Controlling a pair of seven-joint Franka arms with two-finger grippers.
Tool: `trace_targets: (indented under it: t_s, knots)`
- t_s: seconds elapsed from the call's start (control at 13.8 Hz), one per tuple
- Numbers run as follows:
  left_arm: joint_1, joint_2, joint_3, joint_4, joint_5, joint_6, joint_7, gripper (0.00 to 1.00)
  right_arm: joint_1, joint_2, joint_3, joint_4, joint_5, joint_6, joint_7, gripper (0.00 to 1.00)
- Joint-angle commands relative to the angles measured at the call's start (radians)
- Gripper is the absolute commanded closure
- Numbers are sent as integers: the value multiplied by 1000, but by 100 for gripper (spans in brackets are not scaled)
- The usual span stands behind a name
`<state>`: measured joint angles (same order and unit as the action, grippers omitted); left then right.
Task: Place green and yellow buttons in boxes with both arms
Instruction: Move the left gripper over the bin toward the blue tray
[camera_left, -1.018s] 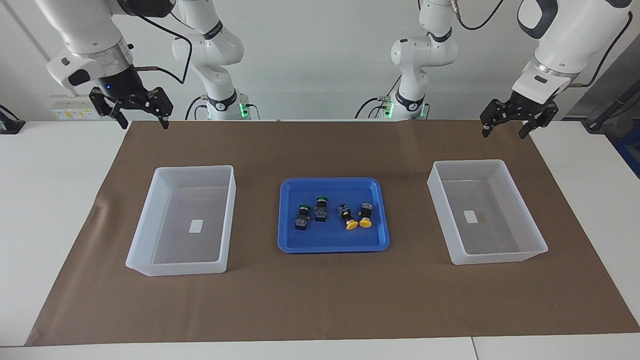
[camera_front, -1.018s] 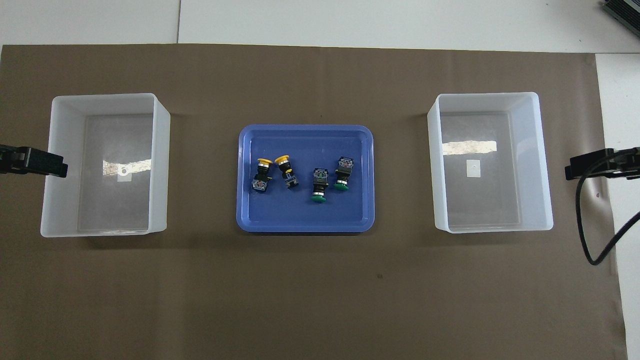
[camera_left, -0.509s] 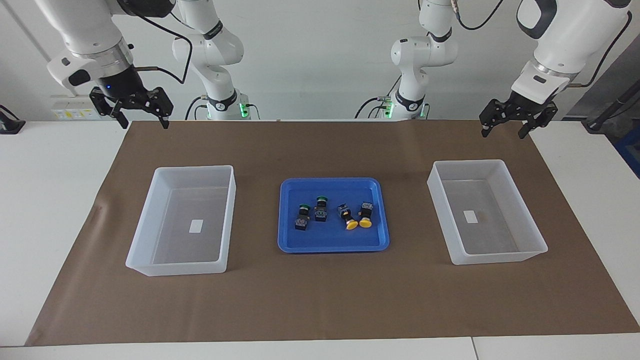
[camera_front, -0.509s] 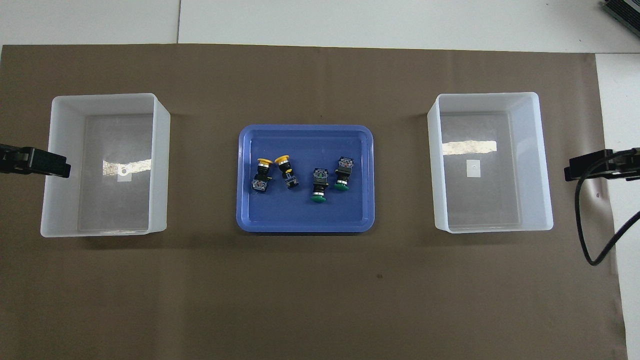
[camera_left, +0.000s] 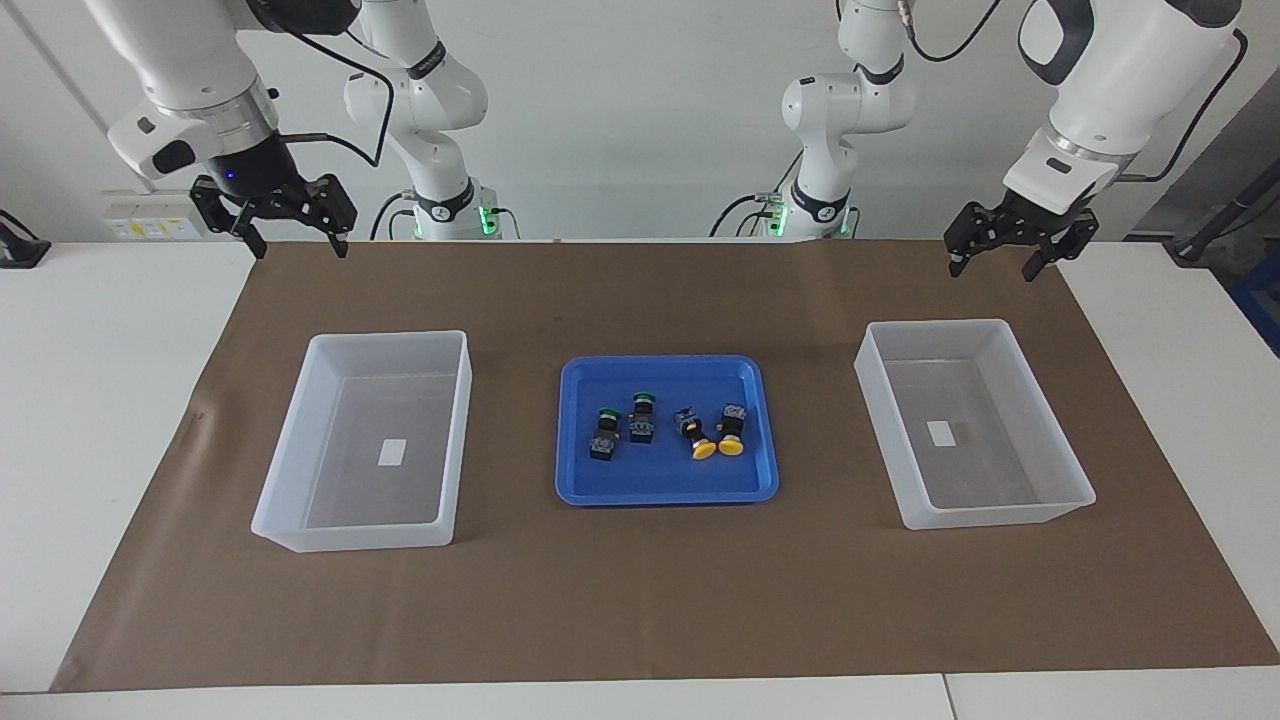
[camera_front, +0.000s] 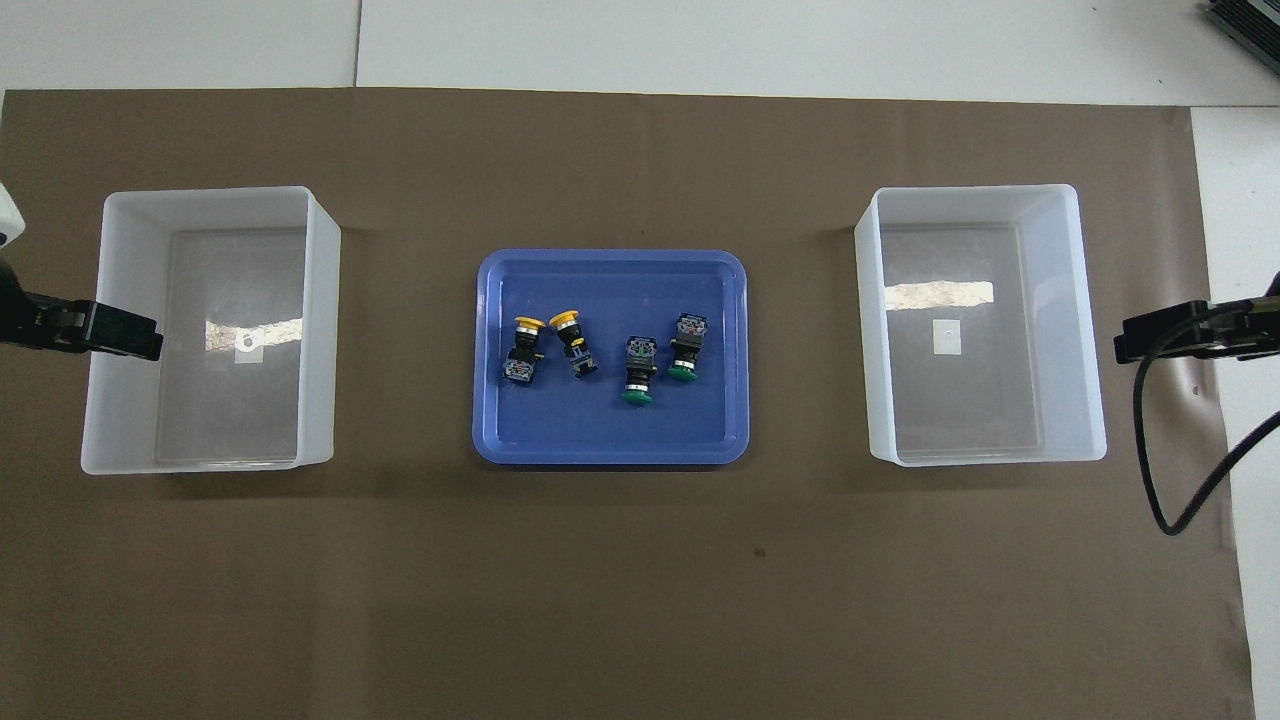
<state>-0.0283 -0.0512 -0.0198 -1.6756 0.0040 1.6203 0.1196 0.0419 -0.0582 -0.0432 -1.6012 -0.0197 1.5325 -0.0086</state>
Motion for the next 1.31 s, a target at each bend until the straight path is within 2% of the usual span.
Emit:
trace_targets:
  t_s: [0.0, 0.87, 1.24]
  knots:
    - [-24, -44, 9, -73, 13, 67, -3, 0, -5, -23, 8, -25, -3, 0, 12, 0]
    - [-82, -68, 9, -167, 13, 182, -72, 0, -7, -23, 8, -26, -2, 2, 6, 0]
    - [-168, -65, 9, -271, 13, 298, -147, 0, -7, -23, 6, -26, -2, 2, 6, 0]
